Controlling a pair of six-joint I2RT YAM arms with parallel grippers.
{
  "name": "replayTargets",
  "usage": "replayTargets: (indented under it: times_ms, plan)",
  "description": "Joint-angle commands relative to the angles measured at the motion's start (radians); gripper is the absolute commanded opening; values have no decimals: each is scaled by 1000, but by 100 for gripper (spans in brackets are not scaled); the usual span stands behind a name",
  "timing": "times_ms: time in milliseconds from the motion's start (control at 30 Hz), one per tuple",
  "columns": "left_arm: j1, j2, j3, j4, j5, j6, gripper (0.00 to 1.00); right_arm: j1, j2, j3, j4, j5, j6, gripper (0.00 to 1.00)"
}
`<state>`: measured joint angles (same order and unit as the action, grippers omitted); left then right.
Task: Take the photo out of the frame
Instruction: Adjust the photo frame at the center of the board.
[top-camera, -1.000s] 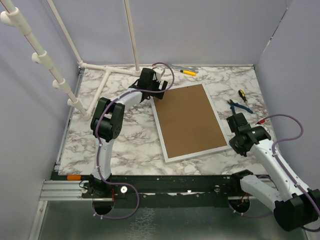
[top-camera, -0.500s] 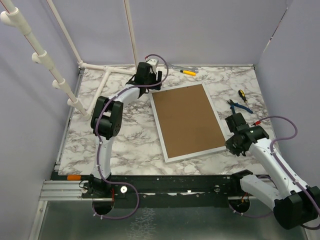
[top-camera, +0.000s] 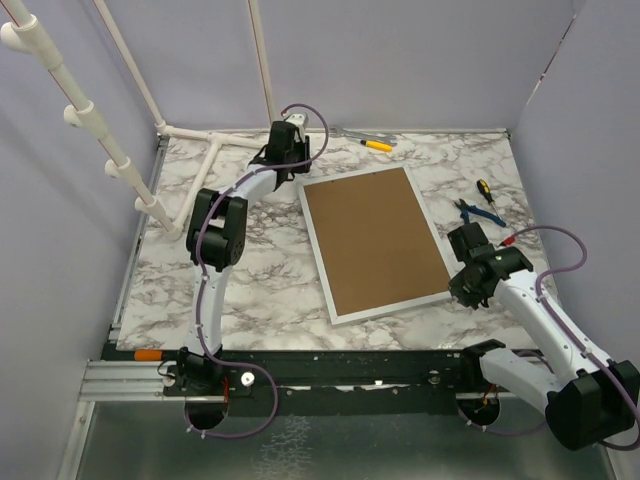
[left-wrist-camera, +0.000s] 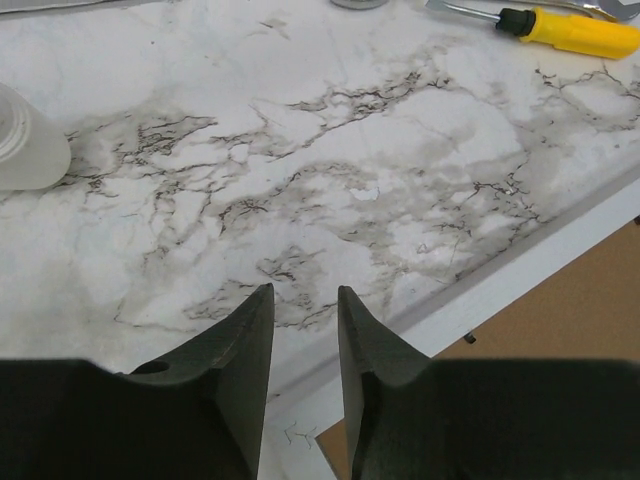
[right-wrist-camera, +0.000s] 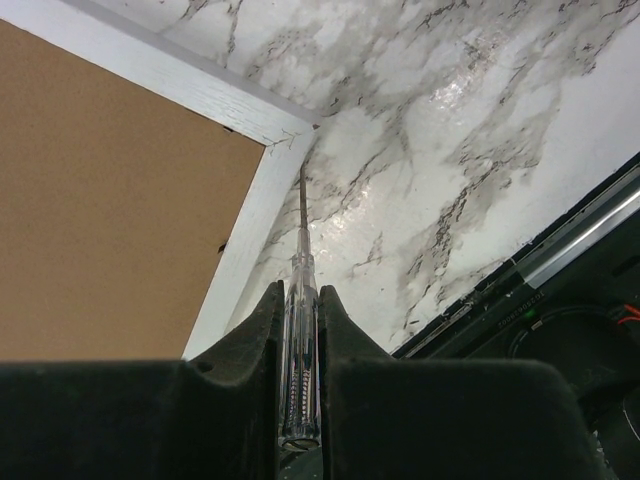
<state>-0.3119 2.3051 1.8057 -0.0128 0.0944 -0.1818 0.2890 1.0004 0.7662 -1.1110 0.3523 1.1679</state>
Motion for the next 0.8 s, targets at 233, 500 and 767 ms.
replayTargets:
  times_ms: [233,500,767]
  plan:
    - [-3,140,128,-93,21,-15,22,2,4,6,153,17,-67,1]
    - [-3,81,43,-137,42,-42,0,3,11,0,284,-25,-146,1]
    - [-3,-126,-262,-154,-132,-154,0,-1,71,34,351,30,-197,0]
